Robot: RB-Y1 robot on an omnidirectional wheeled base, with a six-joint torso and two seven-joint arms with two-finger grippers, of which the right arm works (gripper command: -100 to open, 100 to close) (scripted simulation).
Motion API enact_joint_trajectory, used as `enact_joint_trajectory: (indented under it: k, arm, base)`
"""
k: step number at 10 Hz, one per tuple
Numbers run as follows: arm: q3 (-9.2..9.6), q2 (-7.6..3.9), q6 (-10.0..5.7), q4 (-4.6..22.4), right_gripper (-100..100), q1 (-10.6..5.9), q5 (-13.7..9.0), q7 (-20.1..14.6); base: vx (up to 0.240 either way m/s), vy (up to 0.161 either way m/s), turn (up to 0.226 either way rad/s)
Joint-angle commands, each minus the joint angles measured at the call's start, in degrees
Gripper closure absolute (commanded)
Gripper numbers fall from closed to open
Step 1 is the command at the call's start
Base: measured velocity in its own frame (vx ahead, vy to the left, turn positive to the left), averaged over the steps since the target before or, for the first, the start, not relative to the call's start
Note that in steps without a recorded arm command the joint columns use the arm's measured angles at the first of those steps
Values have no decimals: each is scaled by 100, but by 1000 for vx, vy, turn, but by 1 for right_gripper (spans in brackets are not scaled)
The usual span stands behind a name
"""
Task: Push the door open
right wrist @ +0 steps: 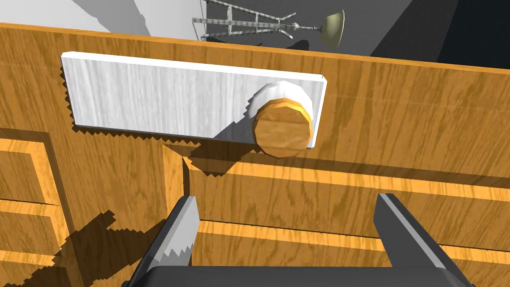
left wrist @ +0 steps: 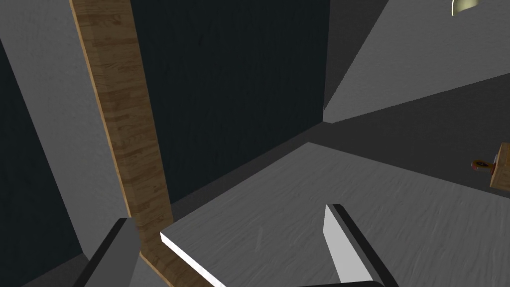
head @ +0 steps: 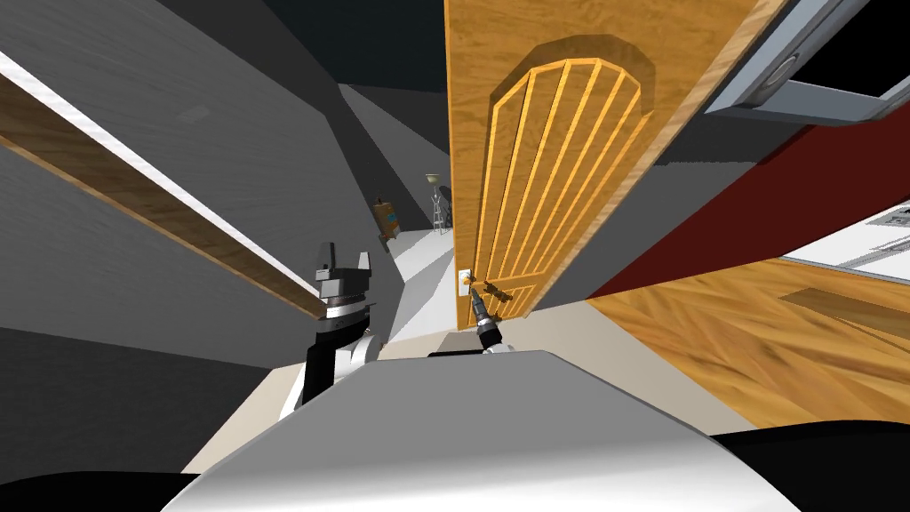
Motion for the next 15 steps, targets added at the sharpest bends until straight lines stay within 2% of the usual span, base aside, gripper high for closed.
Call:
enact_joint_trajectory:
  k: [1,3,5,6,7,12,13,15]
  arm:
    - [-27,-20,-15,17,-100,-36,-7,21]
    - [-54,72,-26,35,-100,-67,-16,-31]
    - [-81,319,-36,53,-100,-98,-24,-175]
    - [-73,252,-35,45,-100,-88,-20,-118]
    - [-73,252,-35,45,100,-88,-20,-118]
    - [-73,252,-35,45,100,-88,-20,-118]
    - [-157,135,-24,15,100,-106,-59,-47]
    - [-230,40,-21,2,100,-96,-97,6]
  base:
    - [199,53,10]
    - [220,16,12]
    - [196,7,16]
    - [72,5,1]
    - [0,0,0]
    - [-7,-1,3]
    - [102,45,-36]
    - [137,75,-61]
